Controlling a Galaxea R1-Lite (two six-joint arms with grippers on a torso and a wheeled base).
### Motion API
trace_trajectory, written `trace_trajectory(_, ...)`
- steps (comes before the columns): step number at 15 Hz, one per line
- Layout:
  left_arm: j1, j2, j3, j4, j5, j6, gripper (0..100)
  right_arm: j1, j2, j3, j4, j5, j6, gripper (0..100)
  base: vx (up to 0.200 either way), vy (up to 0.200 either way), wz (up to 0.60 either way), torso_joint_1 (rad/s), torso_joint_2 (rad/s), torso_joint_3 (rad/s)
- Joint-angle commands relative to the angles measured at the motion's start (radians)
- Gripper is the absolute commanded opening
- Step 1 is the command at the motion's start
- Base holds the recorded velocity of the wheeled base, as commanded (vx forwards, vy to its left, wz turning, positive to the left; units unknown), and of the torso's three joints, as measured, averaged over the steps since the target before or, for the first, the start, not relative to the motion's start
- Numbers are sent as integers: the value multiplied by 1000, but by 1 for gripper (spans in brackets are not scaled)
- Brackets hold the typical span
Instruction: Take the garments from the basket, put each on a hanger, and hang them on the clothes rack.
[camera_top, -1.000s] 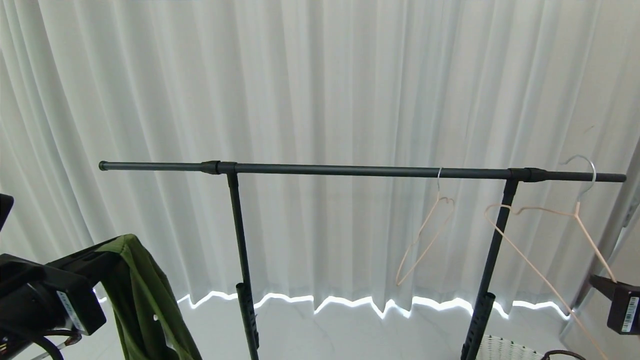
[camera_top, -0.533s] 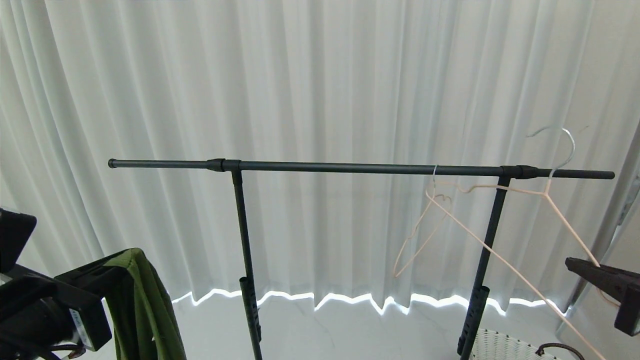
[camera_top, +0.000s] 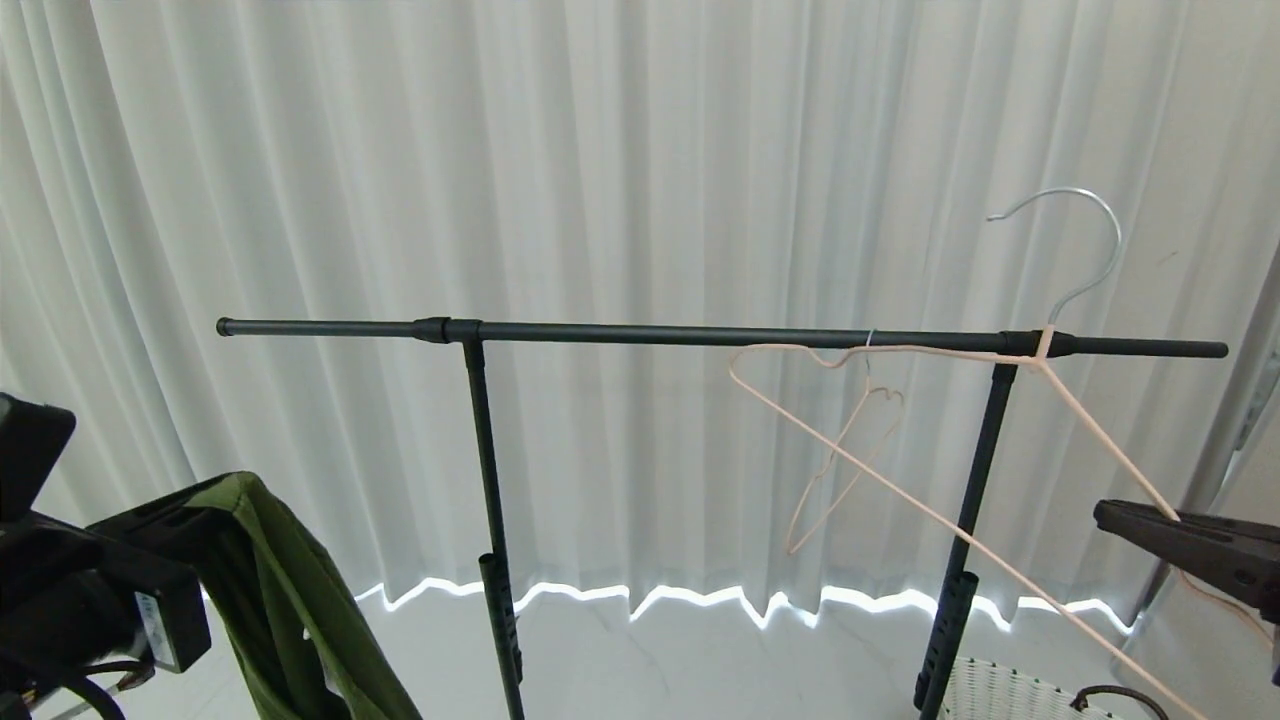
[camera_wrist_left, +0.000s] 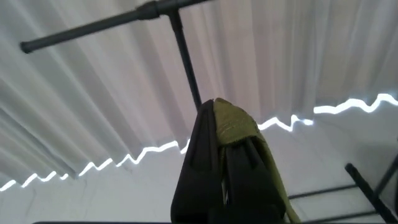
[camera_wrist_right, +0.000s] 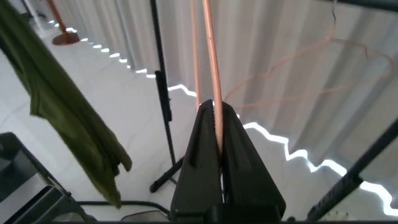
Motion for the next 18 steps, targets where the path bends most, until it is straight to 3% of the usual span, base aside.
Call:
trace_trajectory(1,-1,39,-65,3,28,1,0,68,114,-73,3,2,-37,0,0,0,0,0,0,0)
trace_trajectory(5,23,215,-220,17,154,2,0,244,194,-100,3,2,-117,0,0,0,0,0,0,0)
trace_trajectory(12,-4,376,-384,61,166,-2,0,476,196,-94,0,-2,-154,0,0,0,0,0,0,0)
trace_trajectory(14,-32,382,-406,107,166,-4,0,511,249,-134,-9,-7,-152,0,0,0,0,0,0,0)
trace_trajectory(18,-89,396,-413,107,163,-22,0,511,314,-180,-34,-5,-134,0,0,0,0,0,0,0)
